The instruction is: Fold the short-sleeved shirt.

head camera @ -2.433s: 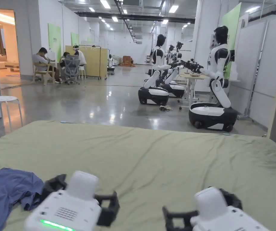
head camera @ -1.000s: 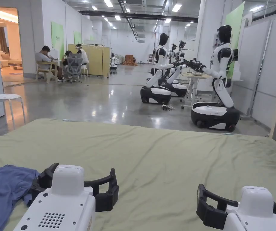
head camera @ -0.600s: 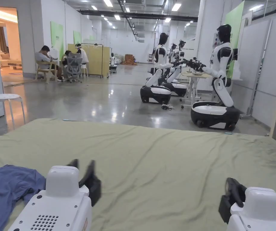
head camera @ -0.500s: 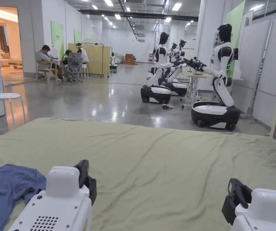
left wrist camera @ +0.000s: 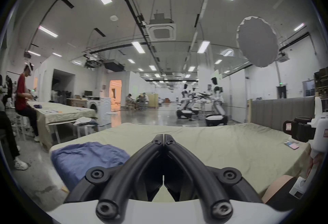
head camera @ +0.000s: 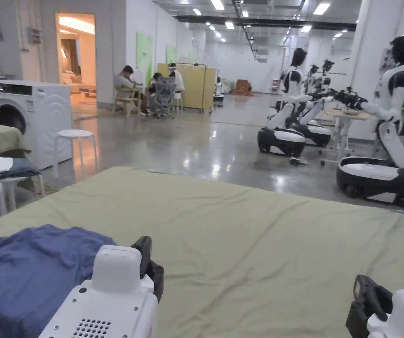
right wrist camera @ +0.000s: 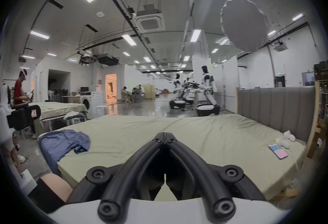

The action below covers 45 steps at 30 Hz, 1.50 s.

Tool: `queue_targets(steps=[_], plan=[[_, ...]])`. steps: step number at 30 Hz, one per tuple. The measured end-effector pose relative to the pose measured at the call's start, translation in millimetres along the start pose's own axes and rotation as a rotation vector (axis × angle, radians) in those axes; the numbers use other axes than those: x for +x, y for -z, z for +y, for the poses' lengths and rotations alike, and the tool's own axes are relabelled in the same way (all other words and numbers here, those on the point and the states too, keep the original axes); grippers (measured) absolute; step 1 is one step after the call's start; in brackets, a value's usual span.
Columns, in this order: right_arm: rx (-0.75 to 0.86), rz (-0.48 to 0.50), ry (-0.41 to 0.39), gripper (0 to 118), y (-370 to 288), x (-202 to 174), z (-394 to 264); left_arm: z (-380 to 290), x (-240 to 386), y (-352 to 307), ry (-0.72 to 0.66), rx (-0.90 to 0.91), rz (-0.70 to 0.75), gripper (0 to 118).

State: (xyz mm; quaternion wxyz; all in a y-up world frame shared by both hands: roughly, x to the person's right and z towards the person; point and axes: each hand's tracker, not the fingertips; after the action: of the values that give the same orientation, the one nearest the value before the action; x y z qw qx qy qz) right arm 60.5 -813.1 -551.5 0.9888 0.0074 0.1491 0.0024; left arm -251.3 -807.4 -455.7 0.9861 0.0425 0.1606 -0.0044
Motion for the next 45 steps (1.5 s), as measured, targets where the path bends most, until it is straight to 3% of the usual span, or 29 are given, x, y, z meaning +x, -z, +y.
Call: queue_targets(steps=[6,12,19,25,32,33,35,36,38,41,44,45], plan=[[-0.001,0.247,-0.012,0,31.1,-76.6,7.6,1.3,-76.0,-32.7,0.032,-0.019,0.247,0],[-0.066,0.496,0.045,0,55.8,-147.8,10.9,-3.0,-129.6,-56.4,0.039,-0.052,0.421,0],[-0.093,0.516,0.026,0,95.4,-167.3,7.9,-24.0,-158.1,-12.7,-0.014,-0.160,0.427,0],[-0.127,0.490,-0.065,0,141.1,-158.5,-11.3,-49.4,-195.8,129.0,-0.044,-0.329,0.299,0],[-0.245,0.444,-0.060,0,203.7,-147.9,-49.5,-127.9,-235.3,304.1,-0.163,-0.692,0.237,0],[-0.260,0.441,-0.058,0,210.1,-146.7,-54.4,-137.1,-237.5,321.4,-0.165,-0.758,0.221,24],[-0.293,0.437,-0.055,0,222.5,-145.1,-63.7,-154.0,-244.9,354.2,-0.232,-0.830,0.204,104],[-0.303,0.434,-0.051,0,226.4,-143.5,-67.2,-160.6,-248.6,364.2,-0.272,-0.848,0.186,115],[-0.320,0.430,-0.045,0,231.7,-139.8,-74.5,-168.0,-256.0,388.4,-0.358,-0.808,0.154,113],[-0.344,0.421,-0.046,0,233.7,-134.5,-80.3,-179.0,-268.9,414.2,-0.309,-0.921,0.249,112],[-0.358,0.417,-0.052,0,231.9,-130.1,-81.7,-193.5,-264.5,429.0,-0.274,-1.041,0.261,111],[-0.358,0.416,-0.054,0,231.9,-128.5,-81.4,-194.2,-257.9,427.6,-0.202,-1.058,0.252,108]])
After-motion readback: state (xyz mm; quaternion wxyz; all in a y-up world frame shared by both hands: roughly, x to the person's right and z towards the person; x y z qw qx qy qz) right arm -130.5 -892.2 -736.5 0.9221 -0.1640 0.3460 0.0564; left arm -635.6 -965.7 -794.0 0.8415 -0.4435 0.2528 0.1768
